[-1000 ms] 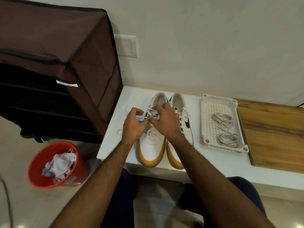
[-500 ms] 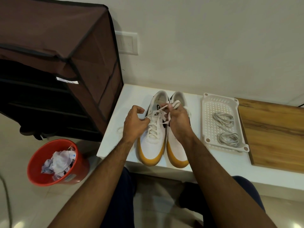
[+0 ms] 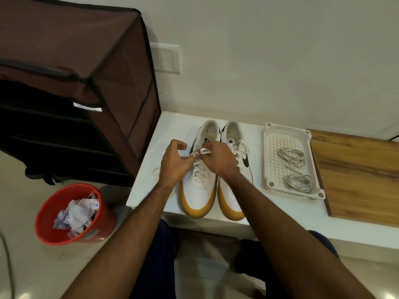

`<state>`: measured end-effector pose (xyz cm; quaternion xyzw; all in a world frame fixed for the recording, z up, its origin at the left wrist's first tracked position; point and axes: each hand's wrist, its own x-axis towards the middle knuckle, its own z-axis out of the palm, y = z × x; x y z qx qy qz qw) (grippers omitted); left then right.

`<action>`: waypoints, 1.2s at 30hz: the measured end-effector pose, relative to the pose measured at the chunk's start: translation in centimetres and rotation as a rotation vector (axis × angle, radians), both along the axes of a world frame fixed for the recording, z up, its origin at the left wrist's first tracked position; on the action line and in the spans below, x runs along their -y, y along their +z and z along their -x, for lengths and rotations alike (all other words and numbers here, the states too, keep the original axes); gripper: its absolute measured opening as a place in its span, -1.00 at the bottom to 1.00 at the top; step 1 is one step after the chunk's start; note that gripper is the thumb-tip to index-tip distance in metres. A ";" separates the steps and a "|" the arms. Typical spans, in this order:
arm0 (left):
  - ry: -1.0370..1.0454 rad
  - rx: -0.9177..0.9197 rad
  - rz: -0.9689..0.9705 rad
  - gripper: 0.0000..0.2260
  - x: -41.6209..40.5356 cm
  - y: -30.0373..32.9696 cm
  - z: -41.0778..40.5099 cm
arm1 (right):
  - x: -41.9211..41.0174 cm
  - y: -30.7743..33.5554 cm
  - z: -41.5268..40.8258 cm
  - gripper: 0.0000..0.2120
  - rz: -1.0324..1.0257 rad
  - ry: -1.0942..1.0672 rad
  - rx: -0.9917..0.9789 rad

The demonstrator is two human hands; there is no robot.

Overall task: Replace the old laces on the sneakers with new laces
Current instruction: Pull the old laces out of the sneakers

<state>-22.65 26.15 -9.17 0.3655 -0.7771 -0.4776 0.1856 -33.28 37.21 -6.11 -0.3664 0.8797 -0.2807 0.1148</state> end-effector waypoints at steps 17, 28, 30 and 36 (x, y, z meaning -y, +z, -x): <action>-0.063 0.038 0.066 -0.66 -0.4 0.1 0.0 | -2.8 2.2 0.3 -0.74 0.127 -0.080 0.312; -0.246 -0.018 0.078 -0.83 0.0 0.5 -0.9 | -4.2 1.9 -1.0 -0.73 -0.145 0.002 -0.323; -0.242 0.024 0.101 -0.79 0.0 0.4 -0.8 | -2.8 1.4 -1.3 -0.73 -0.056 -0.008 -0.242; -0.386 0.104 0.294 -0.64 0.2 0.5 -0.9 | -0.1 0.0 -1.7 -0.81 -0.052 -0.010 -0.132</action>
